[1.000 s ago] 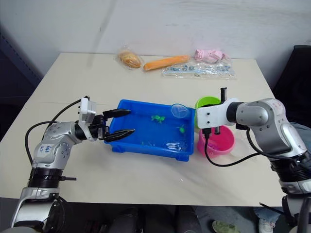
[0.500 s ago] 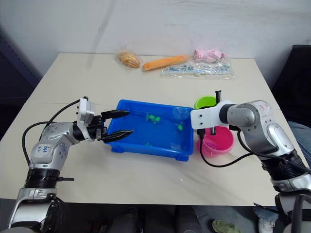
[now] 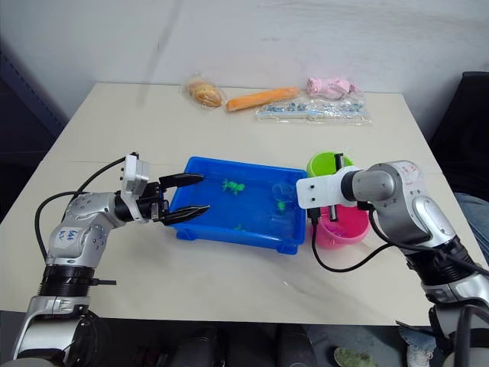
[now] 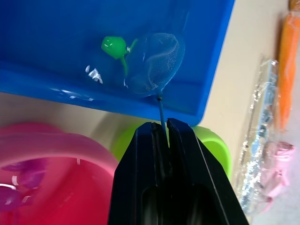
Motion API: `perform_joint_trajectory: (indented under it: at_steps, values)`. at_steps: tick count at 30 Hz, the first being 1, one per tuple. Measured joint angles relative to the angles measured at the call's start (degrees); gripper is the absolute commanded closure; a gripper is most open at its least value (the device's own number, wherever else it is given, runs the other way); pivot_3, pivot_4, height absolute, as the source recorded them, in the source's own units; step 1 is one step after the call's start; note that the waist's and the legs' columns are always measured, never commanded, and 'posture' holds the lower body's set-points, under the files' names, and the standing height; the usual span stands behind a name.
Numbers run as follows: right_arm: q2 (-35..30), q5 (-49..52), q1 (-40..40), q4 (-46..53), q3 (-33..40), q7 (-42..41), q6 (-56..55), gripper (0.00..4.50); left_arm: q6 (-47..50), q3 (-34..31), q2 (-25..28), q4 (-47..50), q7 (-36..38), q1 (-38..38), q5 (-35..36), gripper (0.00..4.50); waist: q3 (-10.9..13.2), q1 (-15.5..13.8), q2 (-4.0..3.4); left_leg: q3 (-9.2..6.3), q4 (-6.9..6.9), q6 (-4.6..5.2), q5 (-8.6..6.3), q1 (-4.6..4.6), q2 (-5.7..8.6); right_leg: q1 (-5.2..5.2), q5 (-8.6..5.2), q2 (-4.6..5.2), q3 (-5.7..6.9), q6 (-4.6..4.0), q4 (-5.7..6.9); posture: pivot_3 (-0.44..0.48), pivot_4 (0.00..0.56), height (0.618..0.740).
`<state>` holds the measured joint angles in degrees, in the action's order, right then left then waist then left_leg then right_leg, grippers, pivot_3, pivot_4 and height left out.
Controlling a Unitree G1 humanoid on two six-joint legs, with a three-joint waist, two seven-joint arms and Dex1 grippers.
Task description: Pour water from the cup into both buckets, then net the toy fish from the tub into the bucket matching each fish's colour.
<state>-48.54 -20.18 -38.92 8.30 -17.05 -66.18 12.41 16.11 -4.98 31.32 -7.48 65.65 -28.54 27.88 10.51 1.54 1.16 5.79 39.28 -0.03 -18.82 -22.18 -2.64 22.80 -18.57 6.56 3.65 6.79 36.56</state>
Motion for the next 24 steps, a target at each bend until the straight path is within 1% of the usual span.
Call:
perform_joint_trajectory:
  at_steps: [12, 17, 24]
  values:
    - [-0.82, 7.18, 2.0, 7.13, 0.0, -7.24, 15.69, 4.5, -0.01, 0.0, -0.09, 0.0, -0.14, 0.0, -0.01, 0.05, 0.0, -0.02, 0.0, -0.04, 0.0, 0.0, 0.0, 0.0, 0.01, 0.0, 0.0, 0.0, 0.01, 0.0, 0.0, 0.0, 0.15, 0.74]
    - [-0.77, 11.39, 2.37, 9.43, 0.0, -8.56, 22.73, 4.5, -0.01, 0.0, -0.09, 0.0, -0.2, 0.0, -0.01, 0.05, 0.0, -0.03, 0.0, -0.06, 0.0, 0.0, 0.0, -0.01, 0.0, 0.0, 0.0, 0.0, 0.01, 0.0, 0.0, 0.0, 0.15, 0.74]
    - [-0.17, 20.09, 2.9, 12.41, 0.45, -9.11, 35.34, 4.5, 0.01, 0.0, -0.1, 0.3, -0.6, 0.44, 0.0, 0.05, 0.0, -0.04, 0.0, -0.09, 0.0, 0.01, -0.01, -0.02, 0.0, 0.0, 0.0, 0.0, 0.01, 0.0, -0.01, 0.0, 0.15, 0.74]
